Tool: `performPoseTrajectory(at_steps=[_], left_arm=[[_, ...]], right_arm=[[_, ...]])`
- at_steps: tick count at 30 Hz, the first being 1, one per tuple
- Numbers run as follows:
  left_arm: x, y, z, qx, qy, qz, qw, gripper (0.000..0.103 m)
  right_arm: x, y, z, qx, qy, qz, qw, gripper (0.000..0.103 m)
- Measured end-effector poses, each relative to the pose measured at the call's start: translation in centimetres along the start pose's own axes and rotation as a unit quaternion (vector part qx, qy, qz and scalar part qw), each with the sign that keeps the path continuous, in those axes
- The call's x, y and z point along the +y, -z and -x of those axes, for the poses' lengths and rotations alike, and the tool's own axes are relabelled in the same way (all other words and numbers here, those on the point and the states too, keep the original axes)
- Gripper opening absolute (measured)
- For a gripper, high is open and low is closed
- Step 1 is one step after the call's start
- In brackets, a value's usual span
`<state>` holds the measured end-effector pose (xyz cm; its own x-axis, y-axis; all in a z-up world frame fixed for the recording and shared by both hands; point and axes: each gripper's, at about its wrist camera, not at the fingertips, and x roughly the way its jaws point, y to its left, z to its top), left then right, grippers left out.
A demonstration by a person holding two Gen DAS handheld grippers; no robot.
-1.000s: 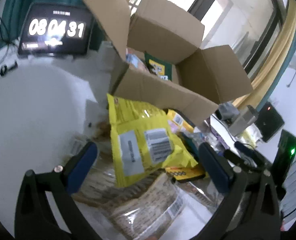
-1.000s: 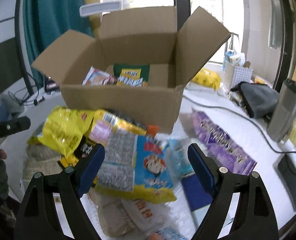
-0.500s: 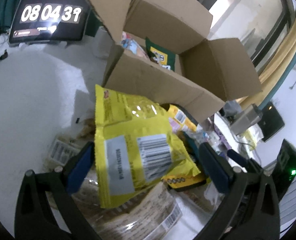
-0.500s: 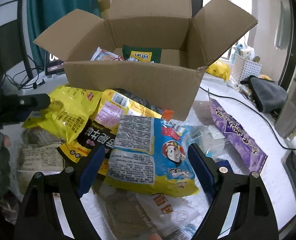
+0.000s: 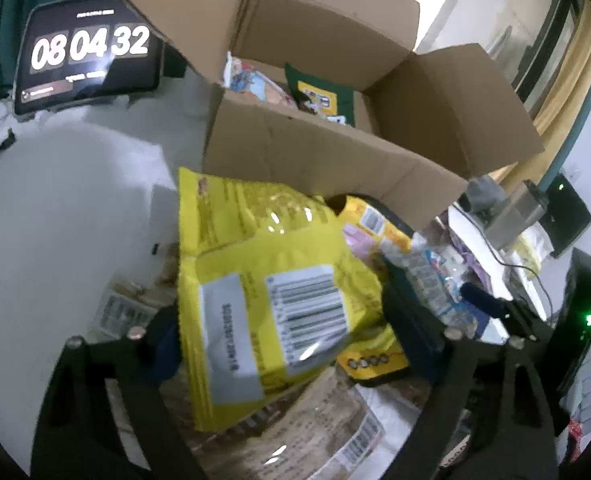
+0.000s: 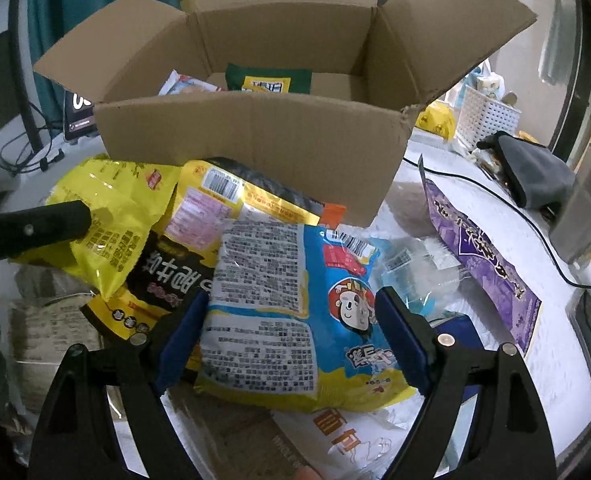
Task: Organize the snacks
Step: 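Grasp the yellow bag with the left gripper while the right grasps the blue-and-white bag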
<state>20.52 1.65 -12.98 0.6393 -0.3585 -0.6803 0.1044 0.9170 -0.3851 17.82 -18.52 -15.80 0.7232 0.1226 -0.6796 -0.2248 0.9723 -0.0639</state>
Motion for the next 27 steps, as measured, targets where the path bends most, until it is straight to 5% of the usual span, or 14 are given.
performPoseTrajectory(at_steps=[15,23,25,27], left_arm=[[0.2,0.2,0.3,-0.006,0.019,0.009,0.9998,0.075],[-0.1,0.6,1.0,-0.017,0.049,0.008,0.9986,0.054],[-0.4,0.7,1.3,-0.02,0.058,0.005,0.9981,0.052],[-0.9,0.8,1.6,-0.024,0.064,0.0,0.9976,0.051]], right_arm=[[0.1,0.4,-0.1,-0.007,-0.018,0.004,1.0,0.079],[0.1,0.4,0.4,-0.021,-0.058,0.007,0.998,0.052],[0.1,0.3,0.8,-0.029,-0.064,0.008,0.997,0.025],[0.2,0.2,1.1,-0.032,-0.068,0.014,0.997,0.018]])
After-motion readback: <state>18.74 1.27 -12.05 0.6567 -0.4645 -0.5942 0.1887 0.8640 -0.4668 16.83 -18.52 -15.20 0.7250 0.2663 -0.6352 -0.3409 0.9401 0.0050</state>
